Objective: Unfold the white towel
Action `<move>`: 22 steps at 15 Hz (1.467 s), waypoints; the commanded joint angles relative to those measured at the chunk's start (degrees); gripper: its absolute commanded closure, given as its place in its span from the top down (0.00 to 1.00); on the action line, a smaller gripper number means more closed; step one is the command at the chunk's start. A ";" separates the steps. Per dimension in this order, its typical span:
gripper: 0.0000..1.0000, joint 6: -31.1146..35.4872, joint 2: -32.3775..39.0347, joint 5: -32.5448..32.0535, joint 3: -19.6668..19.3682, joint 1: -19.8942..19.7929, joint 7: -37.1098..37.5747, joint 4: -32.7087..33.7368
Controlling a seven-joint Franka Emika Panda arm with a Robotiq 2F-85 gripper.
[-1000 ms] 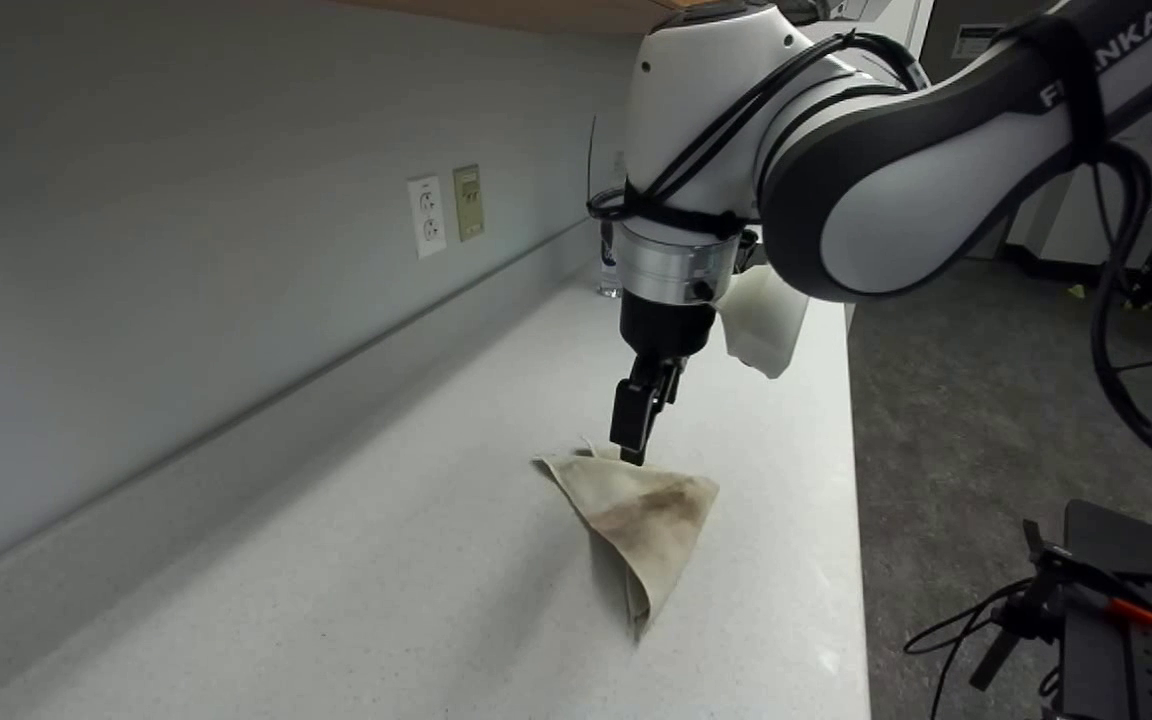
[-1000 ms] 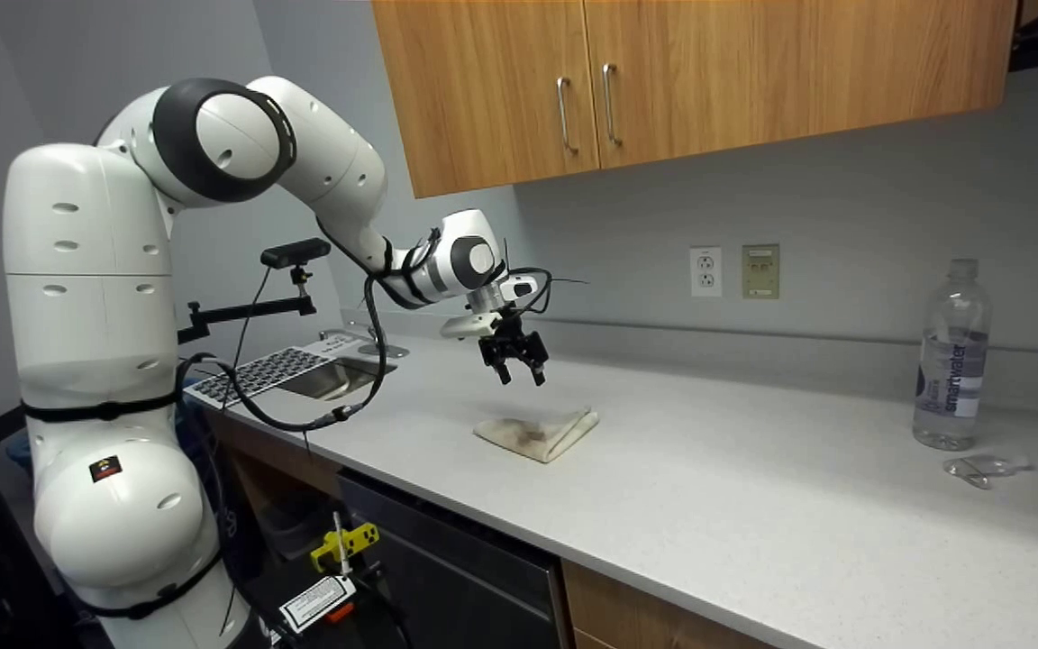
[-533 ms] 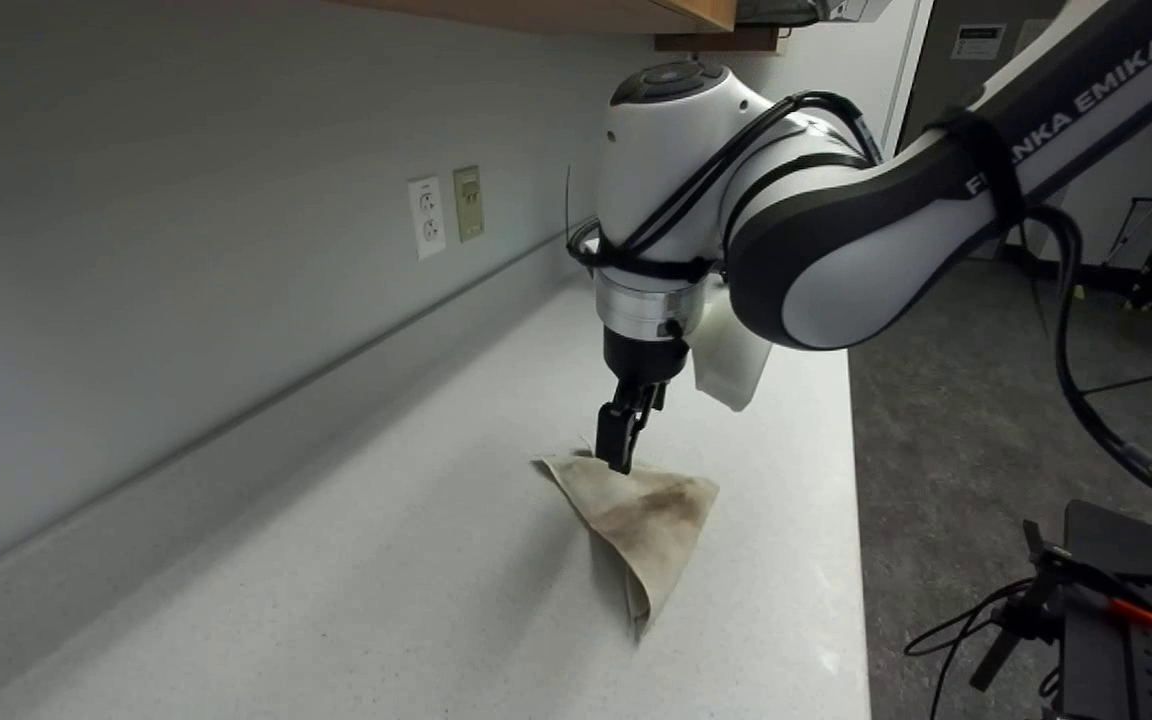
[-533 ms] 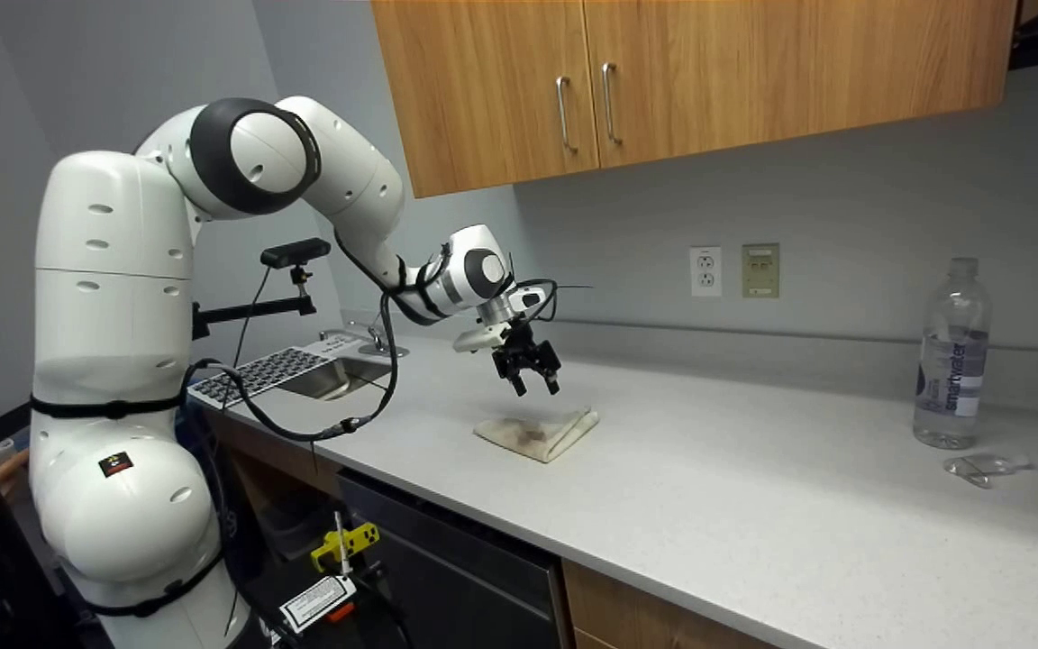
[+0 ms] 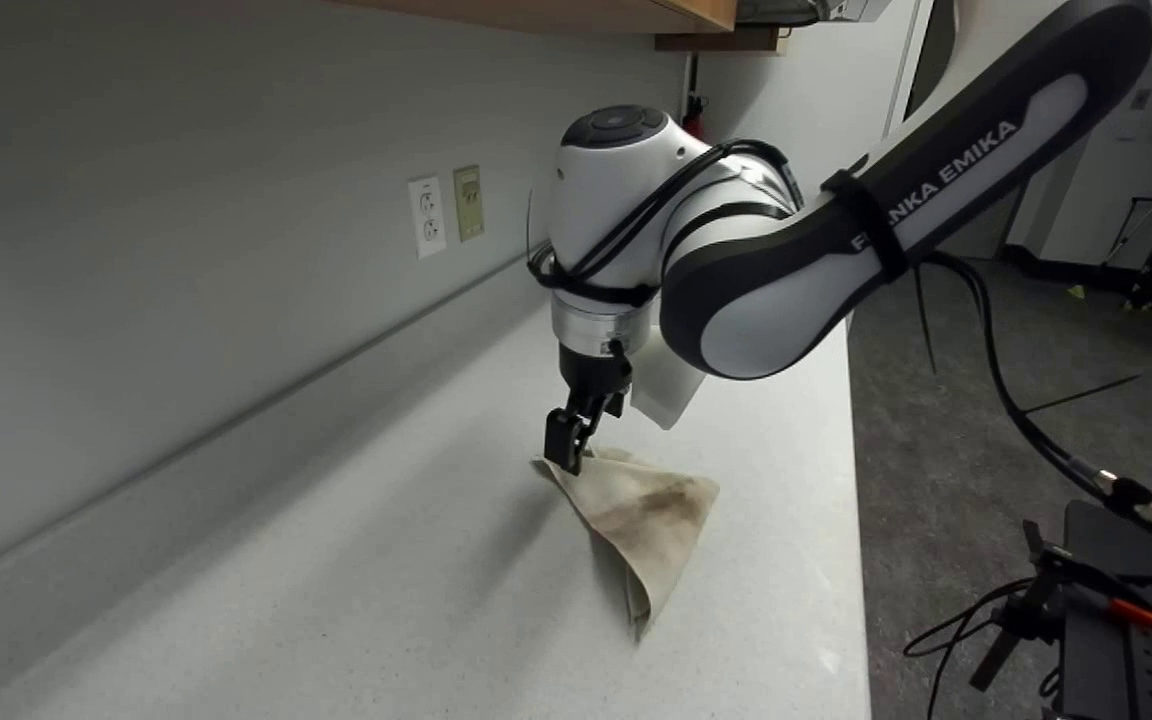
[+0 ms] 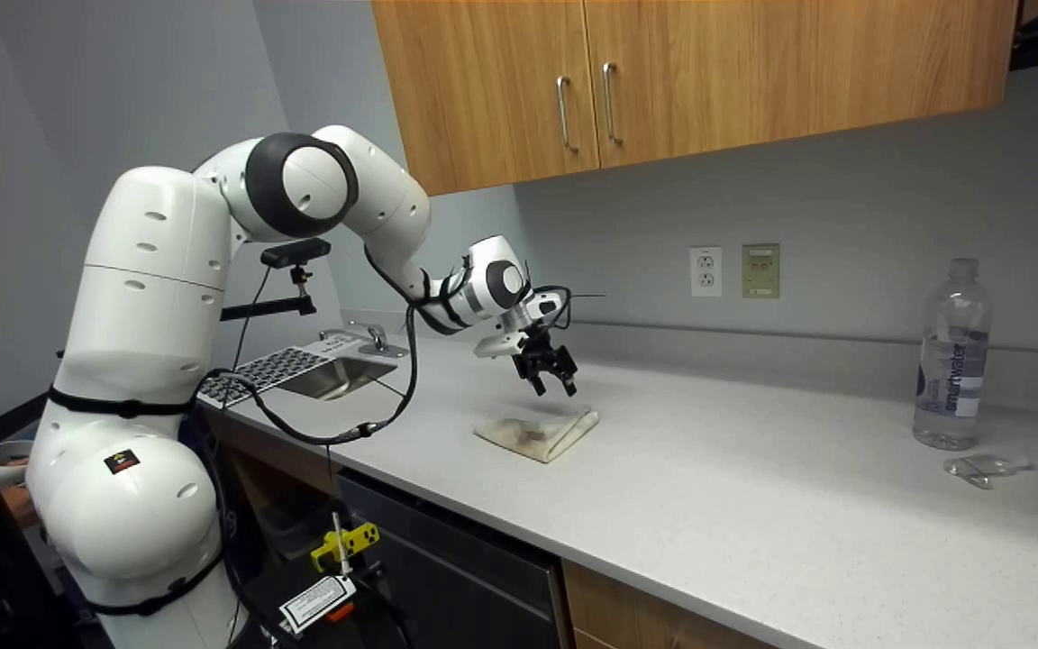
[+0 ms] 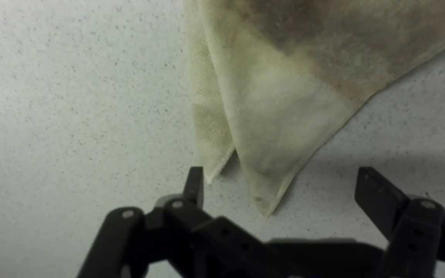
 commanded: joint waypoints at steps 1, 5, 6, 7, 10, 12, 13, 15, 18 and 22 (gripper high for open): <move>1.00 4.07 4.61 3.01 -1.43 0.05 -1.30 4.50; 1.00 7.44 8.19 7.36 -1.10 -0.49 -4.56 6.85; 1.00 7.82 8.95 8.68 -0.74 -0.73 -5.74 7.35; 0.99 8.12 9.46 9.67 -0.60 -0.81 -6.68 7.76; 0.93 8.26 10.85 12.63 0.28 -1.79 -10.73 8.67; 0.82 7.86 11.31 13.99 0.44 -2.21 -12.84 8.96; 0.77 7.71 11.48 14.57 0.47 -2.41 -13.73 9.04; 0.52 7.50 11.69 15.72 0.64 -2.80 -15.02 9.00; 0.30 7.27 11.71 16.85 0.84 -2.91 -16.26 9.23; 0.01 6.86 11.19 16.00 0.42 -2.20 -16.74 9.18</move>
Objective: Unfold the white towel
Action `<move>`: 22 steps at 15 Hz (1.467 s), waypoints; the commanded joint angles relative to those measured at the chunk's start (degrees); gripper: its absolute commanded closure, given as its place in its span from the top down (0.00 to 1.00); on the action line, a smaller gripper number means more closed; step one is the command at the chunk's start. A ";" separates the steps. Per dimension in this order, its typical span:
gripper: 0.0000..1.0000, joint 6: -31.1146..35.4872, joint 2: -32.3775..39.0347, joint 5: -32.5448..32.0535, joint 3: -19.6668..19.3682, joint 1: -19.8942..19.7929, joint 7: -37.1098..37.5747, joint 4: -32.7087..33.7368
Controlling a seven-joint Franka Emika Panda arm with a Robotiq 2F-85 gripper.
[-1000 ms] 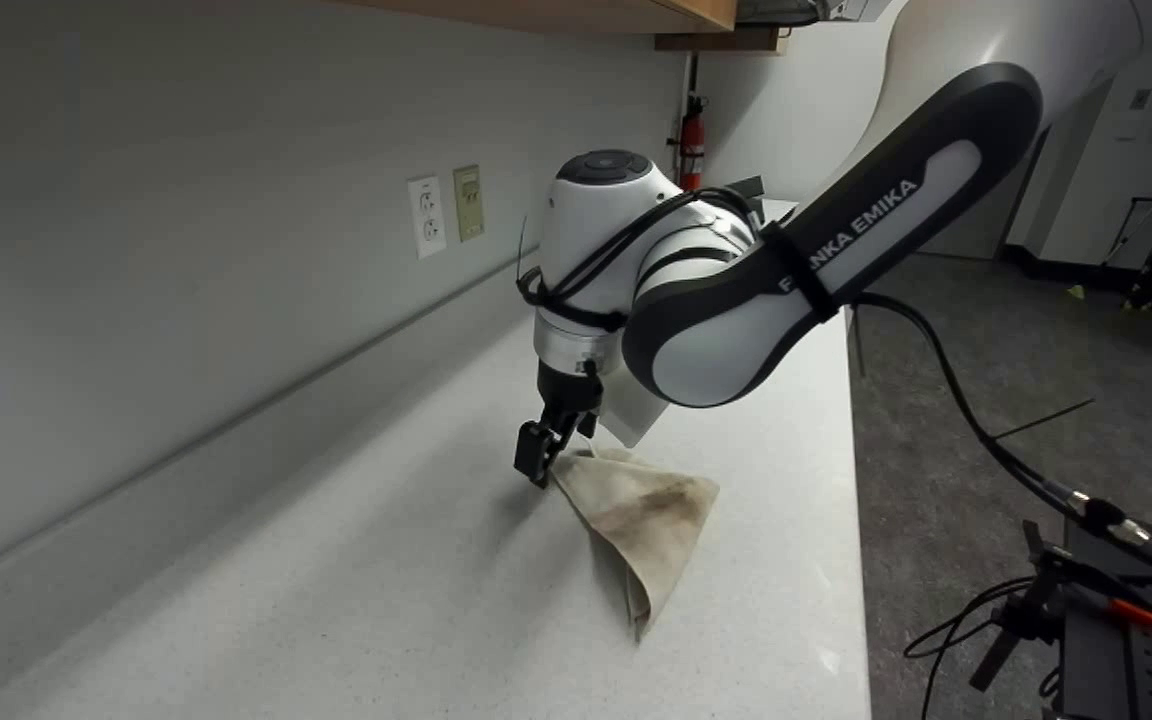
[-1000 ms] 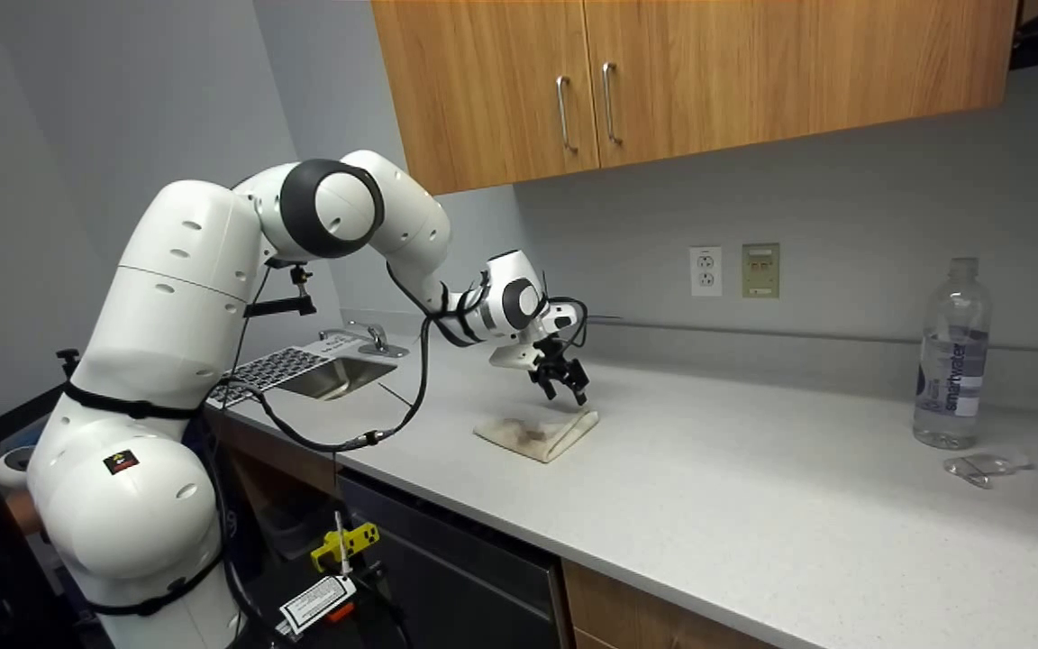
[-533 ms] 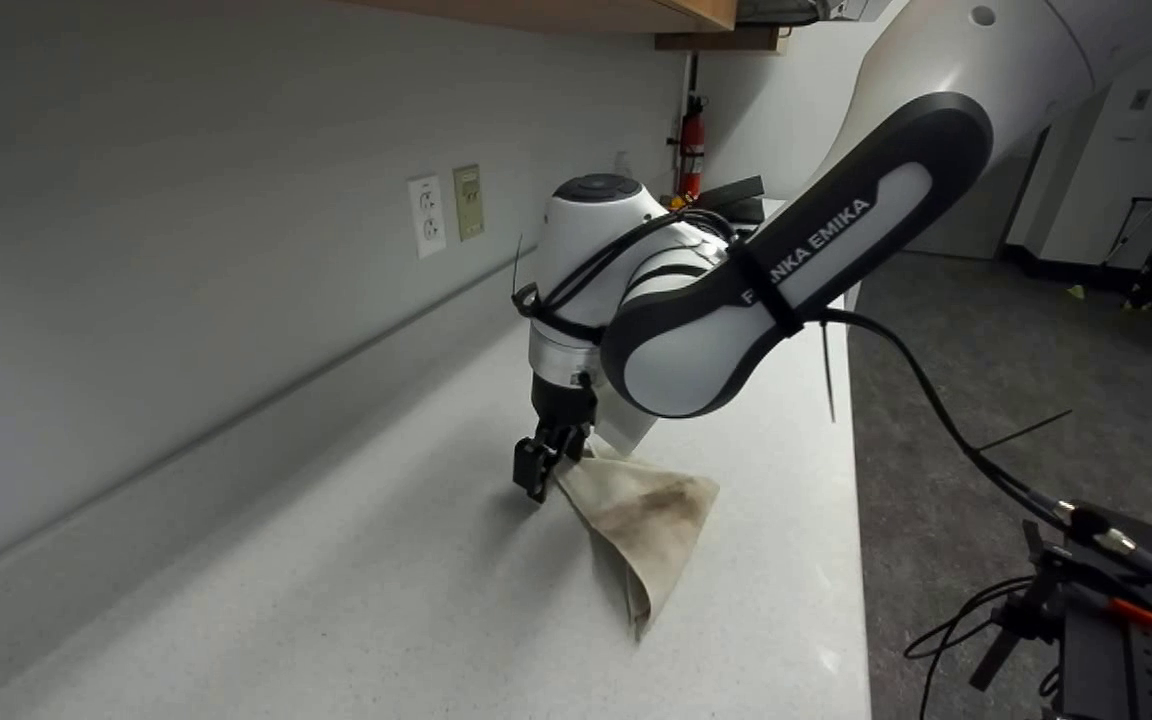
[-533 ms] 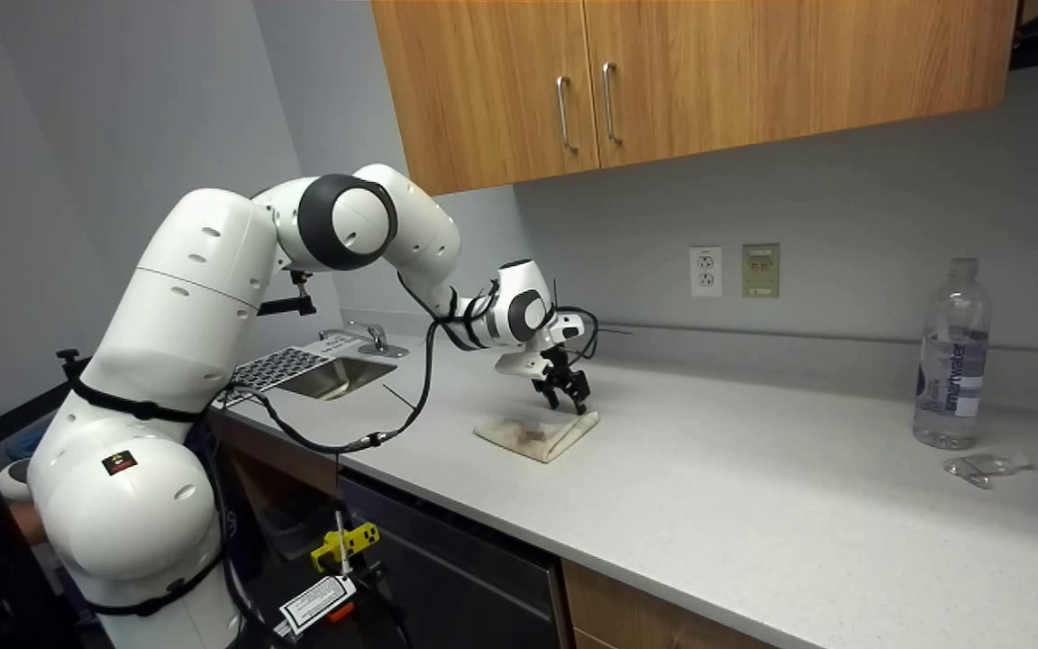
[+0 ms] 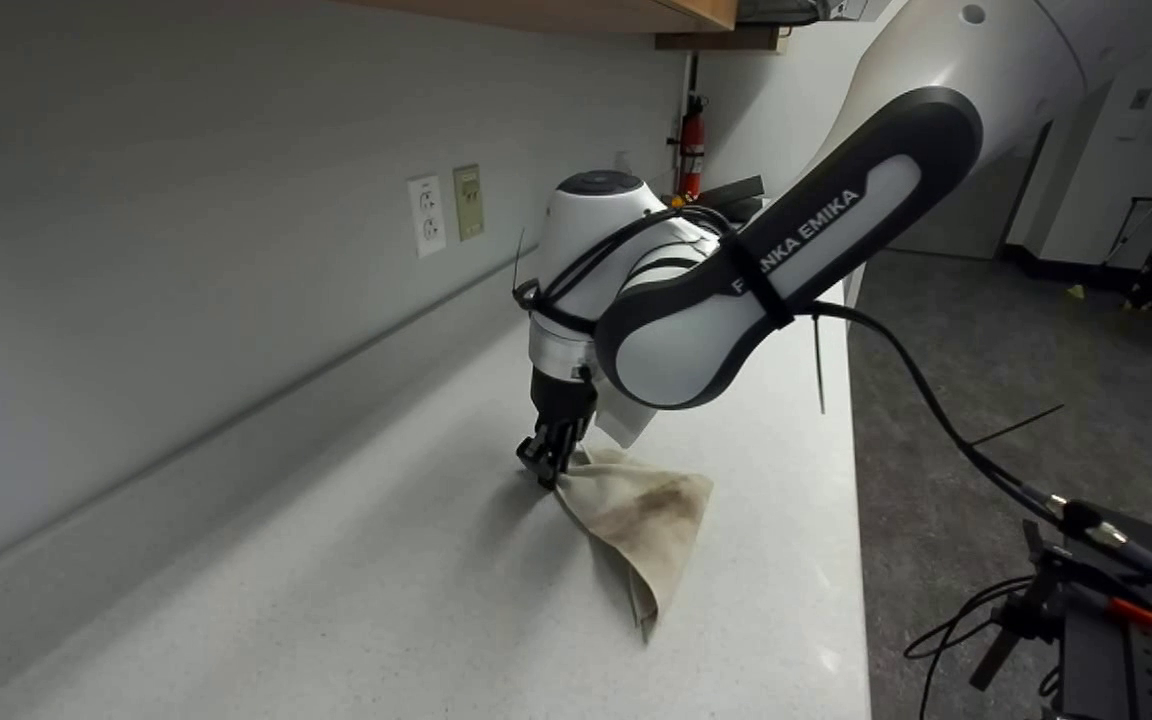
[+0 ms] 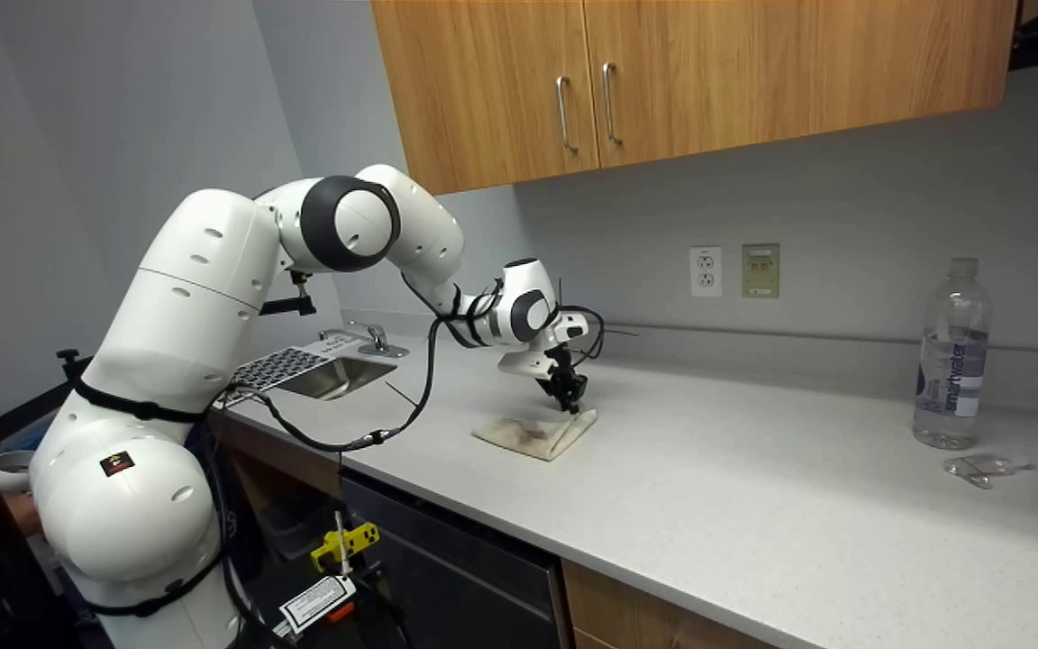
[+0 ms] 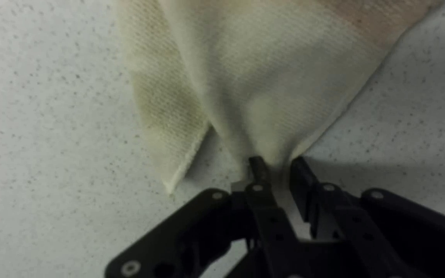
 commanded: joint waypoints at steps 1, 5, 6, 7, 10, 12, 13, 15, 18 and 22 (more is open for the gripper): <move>0.00 -0.78 0.32 0.60 0.18 0.21 -2.50 1.09; 0.01 -1.76 -2.47 -2.03 -1.34 2.32 -1.68 -0.34; 0.01 -2.31 -4.04 -2.96 -1.87 3.07 -1.20 -1.13; 0.01 -2.56 -5.46 -3.98 -2.34 3.72 -0.88 -1.81; 0.01 -4.42 -11.61 -8.02 -3.93 5.48 0.23 -4.90; 0.01 -6.35 -15.77 -11.30 -4.79 6.25 1.71 -7.48; 0.01 -7.43 -17.75 -12.77 -4.91 6.42 2.69 -8.90; 0.01 -10.31 -23.11 -14.14 -3.94 5.97 4.38 -13.23; 0.01 -13.82 -29.64 -13.05 -1.28 4.56 6.16 -19.81; 0.01 -17.47 -35.81 -8.73 2.77 3.04 7.49 -27.64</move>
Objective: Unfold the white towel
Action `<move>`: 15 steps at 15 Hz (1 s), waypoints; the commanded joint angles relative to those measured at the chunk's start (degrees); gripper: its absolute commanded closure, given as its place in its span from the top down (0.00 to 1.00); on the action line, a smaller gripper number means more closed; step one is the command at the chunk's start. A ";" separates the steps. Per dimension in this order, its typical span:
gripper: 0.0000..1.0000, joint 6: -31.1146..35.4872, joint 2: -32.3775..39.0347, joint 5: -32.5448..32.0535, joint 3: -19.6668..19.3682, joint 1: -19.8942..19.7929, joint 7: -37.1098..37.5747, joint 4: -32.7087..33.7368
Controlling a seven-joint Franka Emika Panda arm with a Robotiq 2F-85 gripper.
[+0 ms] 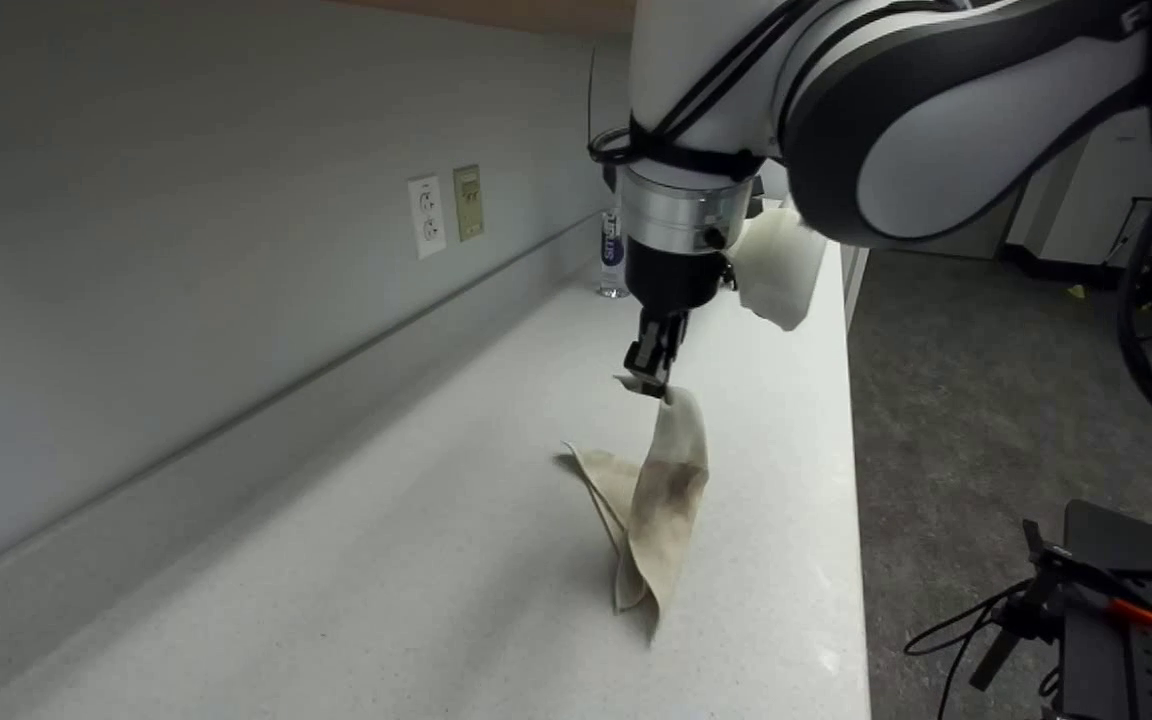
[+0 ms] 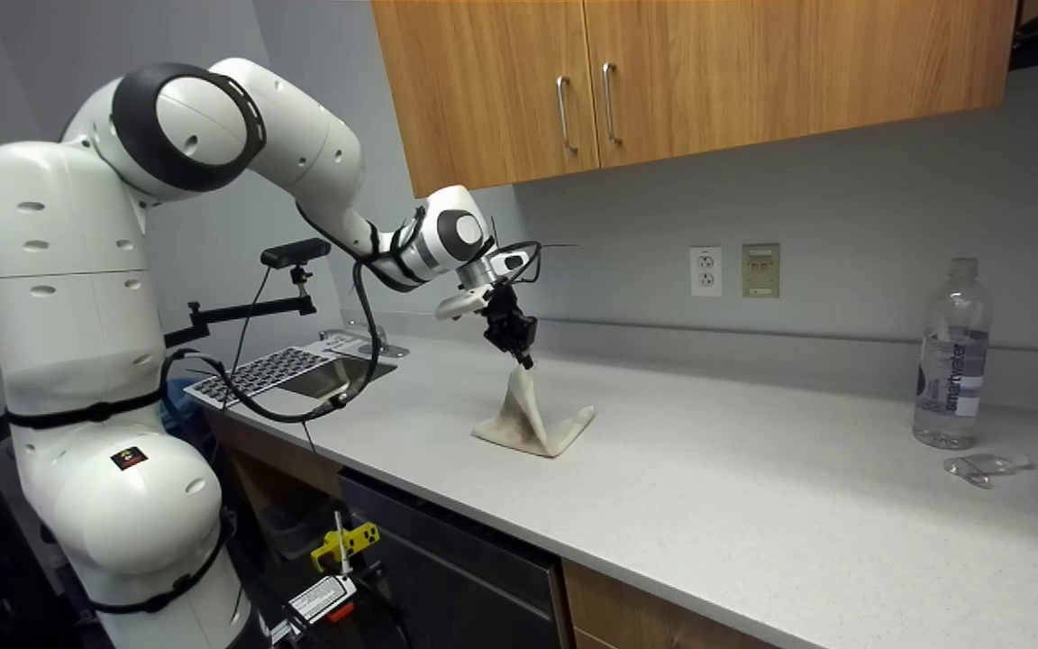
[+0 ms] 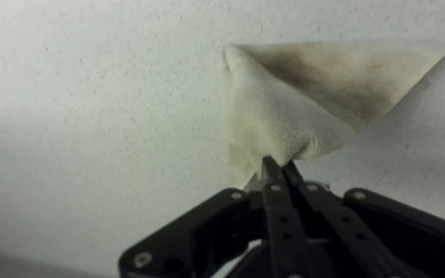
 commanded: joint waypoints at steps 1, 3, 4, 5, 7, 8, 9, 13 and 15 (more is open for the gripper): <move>0.01 -2.45 -7.12 3.47 3.87 -2.00 1.68 -8.78; 0.01 -2.75 -8.34 4.46 4.80 -2.80 1.89 -11.67; 0.01 -2.97 -8.76 4.68 5.13 -3.14 2.09 -12.95; 0.01 -3.06 -9.16 4.80 5.34 -3.53 2.10 -14.07; 0.01 -3.36 -9.45 4.34 5.56 -4.37 2.31 -15.86; 0.01 -3.66 -9.56 3.94 5.58 -4.73 2.37 -16.62; 0.01 -3.88 -9.64 3.83 5.59 -5.04 2.39 -17.25; 0.44 -5.10 -10.18 4.61 5.69 -5.97 2.11 -18.87; 0.59 -5.14 -10.42 4.35 5.75 -6.25 1.88 -19.36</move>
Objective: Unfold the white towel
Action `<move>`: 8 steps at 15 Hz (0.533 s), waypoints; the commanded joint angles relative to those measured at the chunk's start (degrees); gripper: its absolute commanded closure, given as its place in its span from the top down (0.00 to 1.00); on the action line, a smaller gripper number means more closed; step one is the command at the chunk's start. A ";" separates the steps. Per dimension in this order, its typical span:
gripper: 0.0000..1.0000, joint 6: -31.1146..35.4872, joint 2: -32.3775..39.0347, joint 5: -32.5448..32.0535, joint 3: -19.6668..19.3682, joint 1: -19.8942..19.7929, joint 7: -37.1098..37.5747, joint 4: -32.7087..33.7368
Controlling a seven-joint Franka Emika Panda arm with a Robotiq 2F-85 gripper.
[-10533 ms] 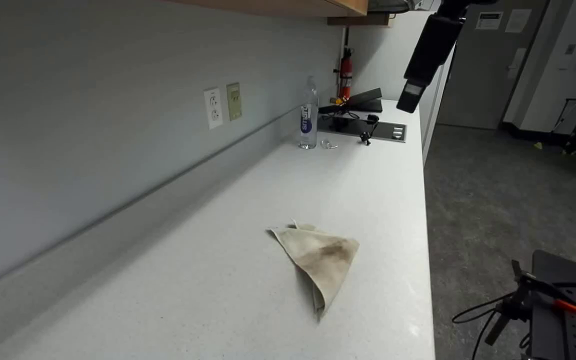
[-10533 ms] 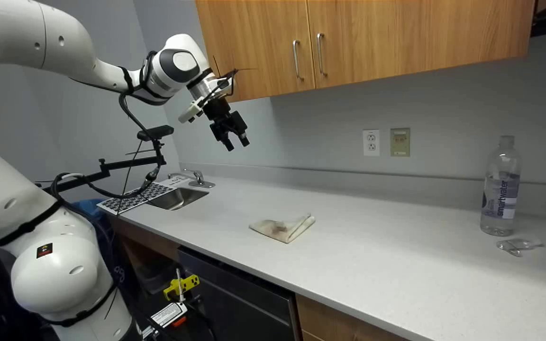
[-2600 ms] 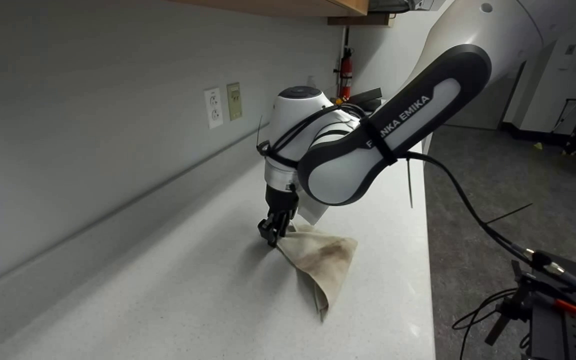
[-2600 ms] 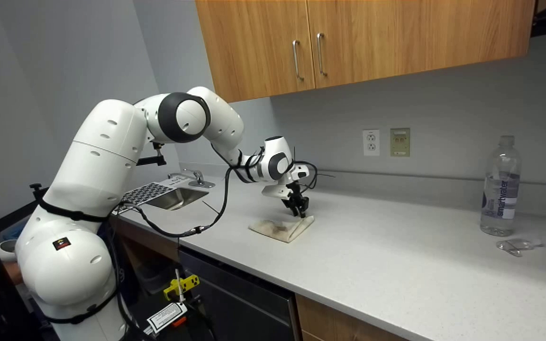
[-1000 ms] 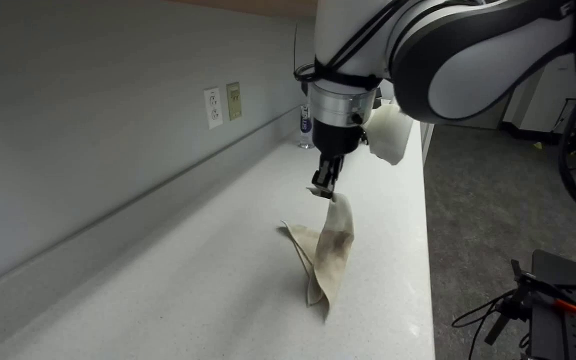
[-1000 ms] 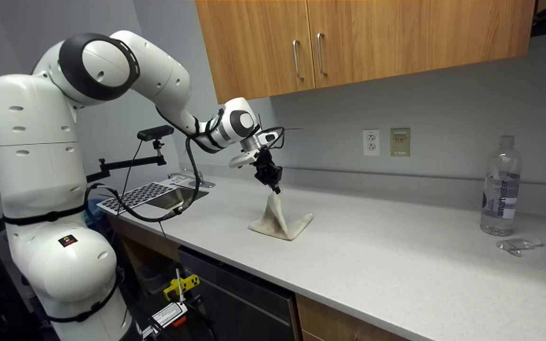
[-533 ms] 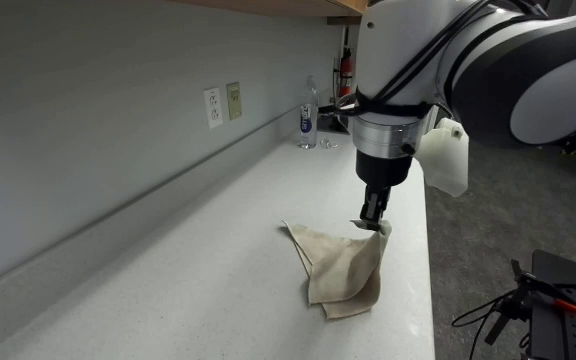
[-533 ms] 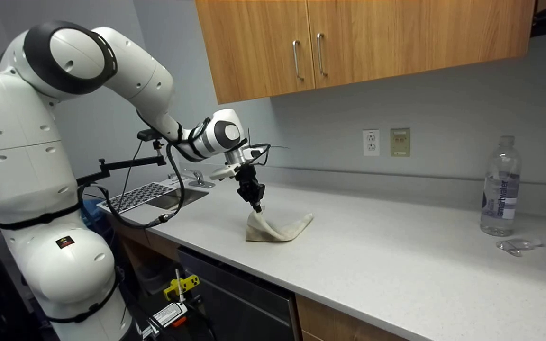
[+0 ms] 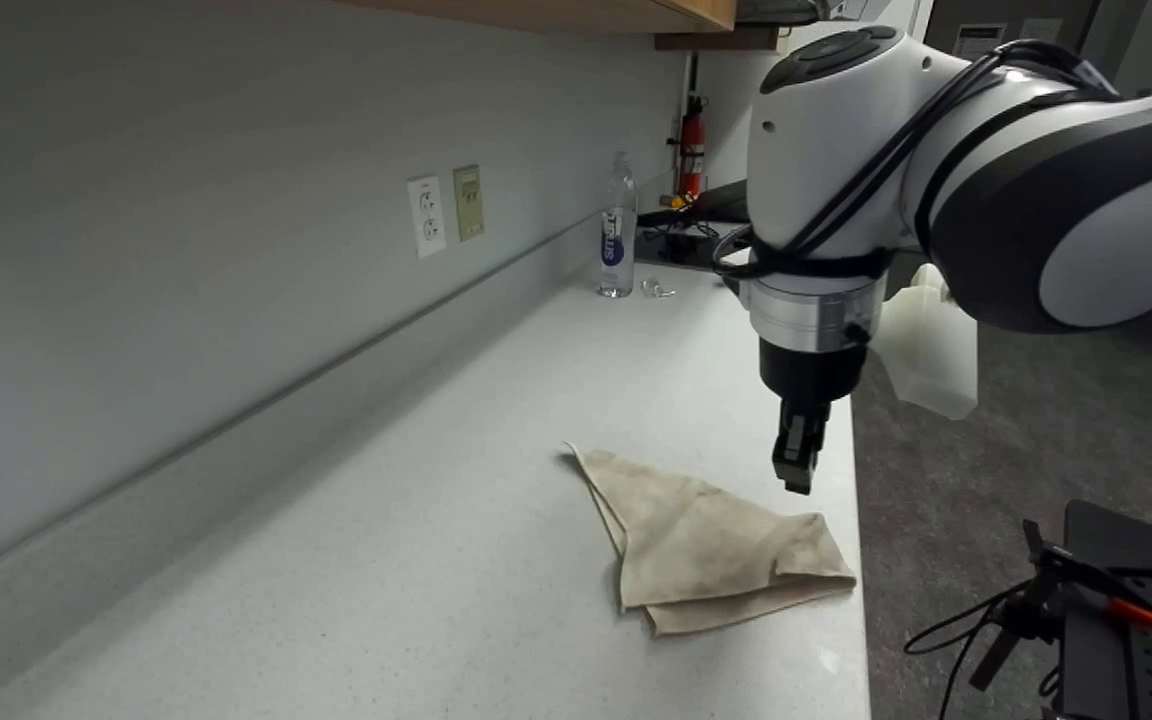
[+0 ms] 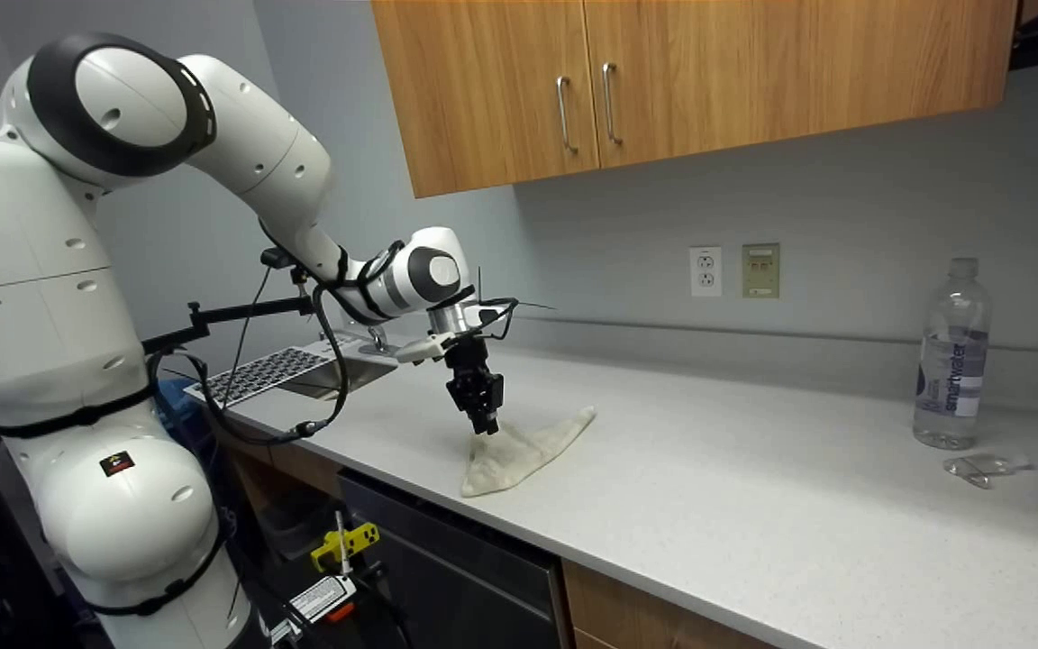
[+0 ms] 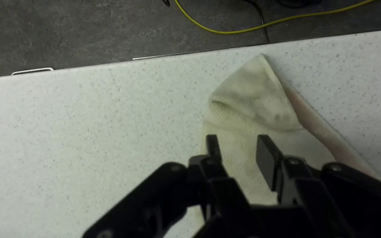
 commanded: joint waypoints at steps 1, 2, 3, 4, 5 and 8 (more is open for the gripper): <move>0.66 -1.32 -2.74 0.32 1.44 -1.55 -0.20 -2.06; 0.75 -0.66 -2.86 0.24 1.44 -1.66 -0.54 -2.38; 0.81 0.03 -2.97 -0.05 1.44 -1.76 -0.90 -2.61; 0.88 -0.98 -2.81 -0.60 2.35 -0.89 -0.39 -0.92; 0.97 -0.55 -2.39 -0.96 2.69 -0.77 -0.47 -0.44; 1.00 1.83 -0.11 -1.85 4.47 -0.34 -0.95 2.27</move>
